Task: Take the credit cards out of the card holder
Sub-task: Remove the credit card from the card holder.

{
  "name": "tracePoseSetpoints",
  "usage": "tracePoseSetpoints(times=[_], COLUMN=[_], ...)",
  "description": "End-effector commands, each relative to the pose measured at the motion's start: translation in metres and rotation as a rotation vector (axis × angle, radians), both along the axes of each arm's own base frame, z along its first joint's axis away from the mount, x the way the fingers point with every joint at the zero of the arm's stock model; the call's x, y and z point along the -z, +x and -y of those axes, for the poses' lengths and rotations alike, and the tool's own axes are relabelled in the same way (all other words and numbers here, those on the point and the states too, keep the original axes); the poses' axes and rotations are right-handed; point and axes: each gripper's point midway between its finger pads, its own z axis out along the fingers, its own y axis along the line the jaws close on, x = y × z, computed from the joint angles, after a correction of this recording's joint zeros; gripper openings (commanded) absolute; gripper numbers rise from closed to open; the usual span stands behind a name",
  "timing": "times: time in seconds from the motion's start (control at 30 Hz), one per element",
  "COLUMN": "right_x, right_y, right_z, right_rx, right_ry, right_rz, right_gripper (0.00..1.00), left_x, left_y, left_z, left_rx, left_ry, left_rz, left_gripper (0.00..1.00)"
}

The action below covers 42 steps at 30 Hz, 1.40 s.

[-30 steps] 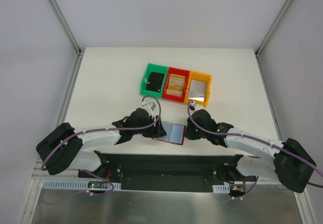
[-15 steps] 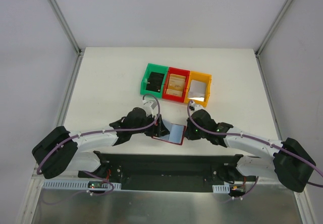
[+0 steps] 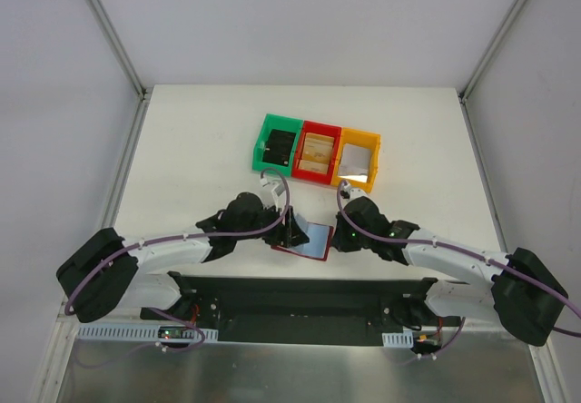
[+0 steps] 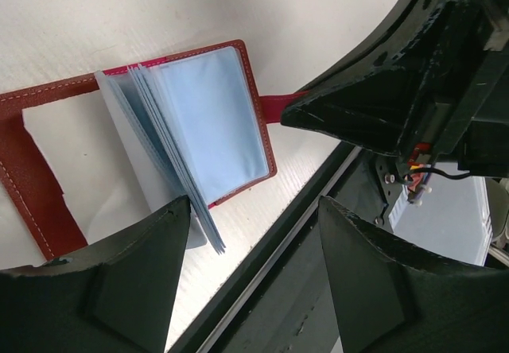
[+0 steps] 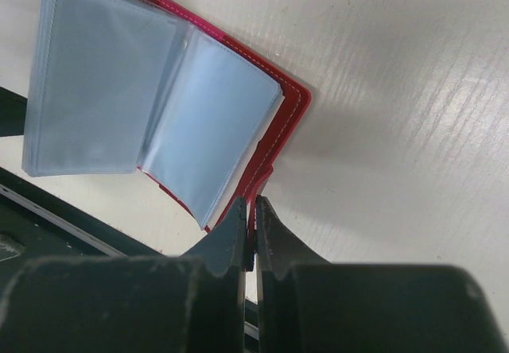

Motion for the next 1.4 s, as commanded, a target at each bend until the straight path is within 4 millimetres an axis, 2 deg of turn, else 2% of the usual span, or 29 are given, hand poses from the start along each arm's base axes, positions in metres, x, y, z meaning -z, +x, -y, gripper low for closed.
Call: tracePoseSetpoints(times=[0.0,0.2,0.53,0.6,0.67,0.73,0.8,1.0,1.37], right_x=[-0.008,-0.009,-0.008,-0.008,-0.008,-0.005,-0.004,-0.004,-0.003], right_y=[0.003,0.003,0.003,0.002,0.001,0.0,0.0,0.0,-0.001], right_z=[-0.007,-0.007,-0.006,-0.006,-0.005,-0.003,-0.002,-0.003,-0.002], right_rx=[-0.012,-0.013,-0.012,-0.01,-0.01,-0.007,-0.008,-0.011,-0.011], right_ry=[0.029,0.028,0.031,0.032,0.032,0.026,0.023,0.028,0.024], right_rz=[0.021,0.022,0.024,0.022,0.022,0.019,0.018,0.017,0.015], right_gripper=[0.0,0.0,0.0,0.0,0.0,0.0,0.0,0.0,0.0], left_x=[-0.037,-0.046,-0.037,-0.038,-0.036,-0.027,-0.01,0.026,0.045], left_y=[0.005,0.006,0.001,0.005,0.014,0.024,0.025,0.02,0.025], left_z=[0.011,0.012,0.026,0.023,0.011,-0.005,-0.019,-0.031,-0.044], left_rx=[0.029,0.035,0.101,0.073,-0.007,-0.091,-0.127,-0.162,-0.216], left_ry=[-0.081,-0.096,-0.086,-0.083,-0.041,0.037,0.109,0.182,0.278], left_rz=[0.102,0.123,0.071,0.088,0.112,0.116,0.077,-0.031,-0.043], left_gripper=[0.64,0.65,0.64,0.64,0.65,0.67,0.67,0.67,0.67])
